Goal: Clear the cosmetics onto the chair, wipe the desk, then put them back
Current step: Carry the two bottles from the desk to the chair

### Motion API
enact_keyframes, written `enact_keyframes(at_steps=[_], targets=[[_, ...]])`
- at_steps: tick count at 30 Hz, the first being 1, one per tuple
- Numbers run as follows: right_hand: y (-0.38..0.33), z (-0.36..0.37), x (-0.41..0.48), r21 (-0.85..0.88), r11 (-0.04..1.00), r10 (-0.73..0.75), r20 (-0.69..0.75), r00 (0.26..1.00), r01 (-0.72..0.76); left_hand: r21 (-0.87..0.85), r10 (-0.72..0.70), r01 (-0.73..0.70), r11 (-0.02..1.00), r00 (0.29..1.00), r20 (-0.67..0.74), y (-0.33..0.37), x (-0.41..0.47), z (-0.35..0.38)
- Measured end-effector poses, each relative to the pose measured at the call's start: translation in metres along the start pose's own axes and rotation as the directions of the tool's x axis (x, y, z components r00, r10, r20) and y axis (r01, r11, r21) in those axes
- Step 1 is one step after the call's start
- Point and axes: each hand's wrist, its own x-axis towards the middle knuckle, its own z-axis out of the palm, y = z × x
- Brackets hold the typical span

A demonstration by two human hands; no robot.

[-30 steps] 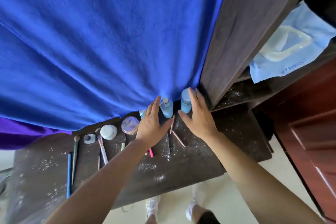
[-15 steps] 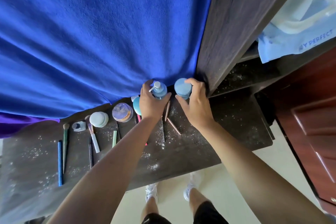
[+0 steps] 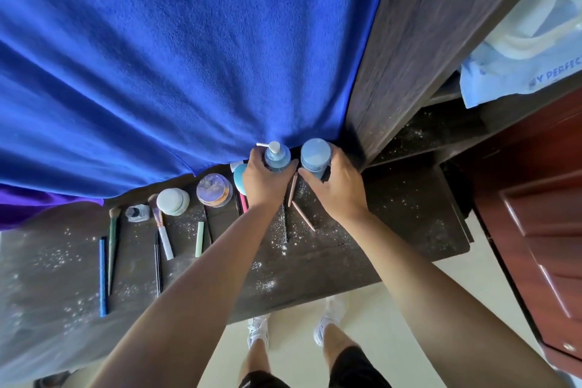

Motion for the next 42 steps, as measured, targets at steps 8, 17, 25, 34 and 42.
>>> enact_keyframes(at_steps=[8,17,25,34,42], targets=[[-0.023,-0.03,-0.032,0.032,0.999,0.042,-0.14,0.989,-0.037,-0.155,-0.001,0.028,0.988,0.986,0.166,0.007,-0.034,-0.06],[-0.068,-0.086,-0.106,0.263,0.954,0.235,-0.369,0.899,-0.141,-0.356,0.306,-0.203,0.912,0.916,0.259,0.061,-0.082,-0.123],[-0.062,-0.18,-0.249,0.238,0.927,0.371,-0.706,0.603,-0.291,-0.558,0.579,-0.244,0.793,0.588,0.565,0.109,-0.181,-0.067],[-0.029,-0.295,-0.453,0.251,0.868,0.357,-0.915,0.187,-0.429,-0.677,0.734,-0.299,0.673,0.153,0.662,0.163,-0.39,0.006],[0.057,-0.375,-0.661,0.363,0.784,0.427,-0.904,0.013,-0.504,-0.687,0.703,-0.267,0.676,-0.044,0.71,0.145,-0.631,0.095]])
